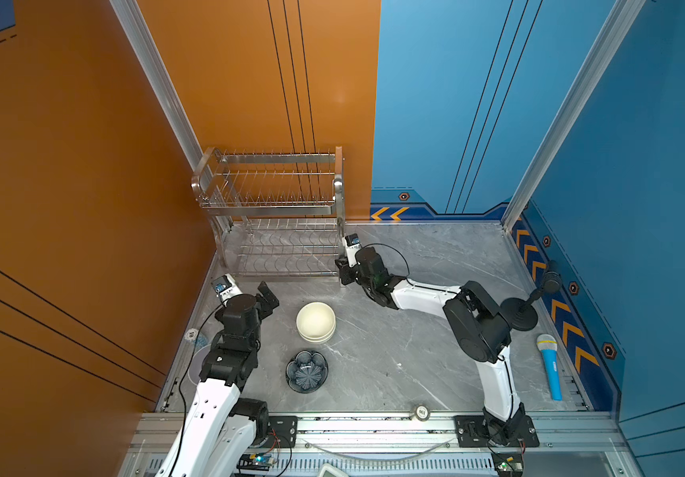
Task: Load bowls into a dish rack
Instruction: Move the dish rack to the top-center of the table.
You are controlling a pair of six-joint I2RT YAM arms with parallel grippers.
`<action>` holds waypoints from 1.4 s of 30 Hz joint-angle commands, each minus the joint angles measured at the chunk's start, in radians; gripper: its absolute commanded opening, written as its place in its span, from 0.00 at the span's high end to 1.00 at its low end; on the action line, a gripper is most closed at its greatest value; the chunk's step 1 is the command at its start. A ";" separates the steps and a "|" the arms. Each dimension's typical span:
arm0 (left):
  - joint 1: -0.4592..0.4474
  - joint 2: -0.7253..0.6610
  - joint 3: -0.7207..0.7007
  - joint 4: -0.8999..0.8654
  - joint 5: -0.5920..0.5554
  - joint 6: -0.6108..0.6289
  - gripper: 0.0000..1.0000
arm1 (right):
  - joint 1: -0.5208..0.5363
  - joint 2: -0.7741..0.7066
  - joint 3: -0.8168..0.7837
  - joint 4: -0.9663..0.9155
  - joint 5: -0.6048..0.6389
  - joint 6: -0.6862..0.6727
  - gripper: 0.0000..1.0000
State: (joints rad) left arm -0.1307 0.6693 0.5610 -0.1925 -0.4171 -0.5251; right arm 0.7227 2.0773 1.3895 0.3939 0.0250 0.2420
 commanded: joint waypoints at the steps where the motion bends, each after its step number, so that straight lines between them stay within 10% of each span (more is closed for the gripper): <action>1: 0.011 -0.004 -0.009 -0.005 0.019 -0.006 0.02 | -0.066 -0.081 -0.060 -0.001 -0.003 0.041 0.89; 26: 0.033 0.028 -0.003 0.036 0.083 0.005 0.02 | -0.338 -0.405 -0.385 -0.113 -0.230 -0.075 0.88; 42: 0.060 0.469 0.211 0.161 0.507 0.151 0.07 | -0.483 -0.497 -0.491 -0.090 -0.322 -0.051 0.88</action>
State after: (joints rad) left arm -0.0765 1.0859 0.7029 -0.0650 -0.0147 -0.4274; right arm 0.2680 1.6245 0.9054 0.2897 -0.3080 0.0669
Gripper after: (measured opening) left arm 0.933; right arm 0.194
